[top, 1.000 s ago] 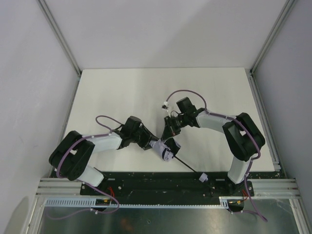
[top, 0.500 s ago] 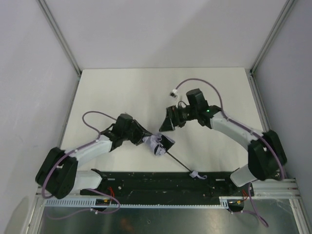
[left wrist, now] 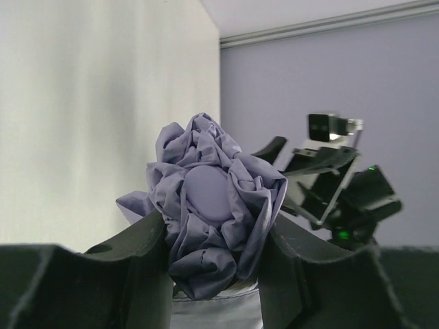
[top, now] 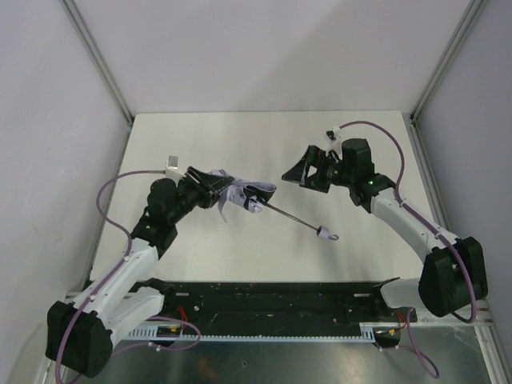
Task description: Put away the umbrella
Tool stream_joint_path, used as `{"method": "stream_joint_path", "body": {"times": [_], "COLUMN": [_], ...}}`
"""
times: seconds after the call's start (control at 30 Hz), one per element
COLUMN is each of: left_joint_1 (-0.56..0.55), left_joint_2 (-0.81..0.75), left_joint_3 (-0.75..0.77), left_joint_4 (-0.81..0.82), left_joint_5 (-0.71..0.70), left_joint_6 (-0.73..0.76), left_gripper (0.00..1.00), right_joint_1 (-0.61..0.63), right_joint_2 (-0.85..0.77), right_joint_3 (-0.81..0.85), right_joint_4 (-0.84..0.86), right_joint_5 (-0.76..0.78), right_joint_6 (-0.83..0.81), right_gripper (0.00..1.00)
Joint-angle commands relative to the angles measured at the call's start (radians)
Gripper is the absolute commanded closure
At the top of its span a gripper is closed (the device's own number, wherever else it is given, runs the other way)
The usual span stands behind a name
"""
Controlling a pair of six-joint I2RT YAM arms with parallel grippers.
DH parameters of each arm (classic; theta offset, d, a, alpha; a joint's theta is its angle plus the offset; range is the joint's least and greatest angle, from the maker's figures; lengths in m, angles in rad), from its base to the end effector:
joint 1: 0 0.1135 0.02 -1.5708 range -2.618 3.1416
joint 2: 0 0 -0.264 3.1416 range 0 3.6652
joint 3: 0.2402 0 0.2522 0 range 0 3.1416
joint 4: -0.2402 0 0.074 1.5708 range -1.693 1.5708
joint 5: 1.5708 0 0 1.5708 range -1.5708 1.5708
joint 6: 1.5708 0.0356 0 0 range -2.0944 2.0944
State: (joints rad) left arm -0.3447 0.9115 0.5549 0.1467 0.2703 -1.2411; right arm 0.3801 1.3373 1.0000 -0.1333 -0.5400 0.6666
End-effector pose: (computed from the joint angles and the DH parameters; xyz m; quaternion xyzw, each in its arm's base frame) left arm 0.1989 -0.0815 0.2703 -0.2574 0.7309 -0.5176 0.3629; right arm 0.2747 0.1294 0.2985 -0.0207 0.8331 0.4488 0.3228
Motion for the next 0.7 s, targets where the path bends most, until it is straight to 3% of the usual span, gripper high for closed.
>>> {"method": "stream_joint_path", "body": {"times": [0.0, 0.17, 0.3, 0.57, 0.67], "left_joint_1": [0.015, 0.019, 0.019, 0.019, 0.019], "left_joint_2": [-0.054, -0.066, -0.056, -0.059, -0.064], "left_joint_3": [0.075, 0.095, 0.116, 0.135, 0.140], "left_joint_4": [0.121, 0.078, 0.021, -0.053, -0.070], "left_joint_5": [0.066, 0.049, 0.041, 0.011, 0.004], "left_joint_6": [-0.070, -0.085, -0.059, -0.026, -0.018], "left_gripper": [1.00, 1.00, 1.00, 1.00, 1.00], "right_joint_1": [0.037, 0.159, 0.364, 0.755, 0.792], "right_joint_2": [-0.086, -0.260, -0.322, -0.132, -0.048], "right_joint_3": [-0.021, -0.022, 0.014, 0.227, 0.311], "right_joint_4": [0.189, 0.187, 0.159, 0.049, 0.008], "right_joint_5": [-0.072, 0.024, 0.208, 0.909, 1.015], "right_joint_6": [-0.005, -0.292, -0.466, -0.654, -0.637], "right_gripper": [0.03, 0.01, 0.01, 0.01, 0.04]}}
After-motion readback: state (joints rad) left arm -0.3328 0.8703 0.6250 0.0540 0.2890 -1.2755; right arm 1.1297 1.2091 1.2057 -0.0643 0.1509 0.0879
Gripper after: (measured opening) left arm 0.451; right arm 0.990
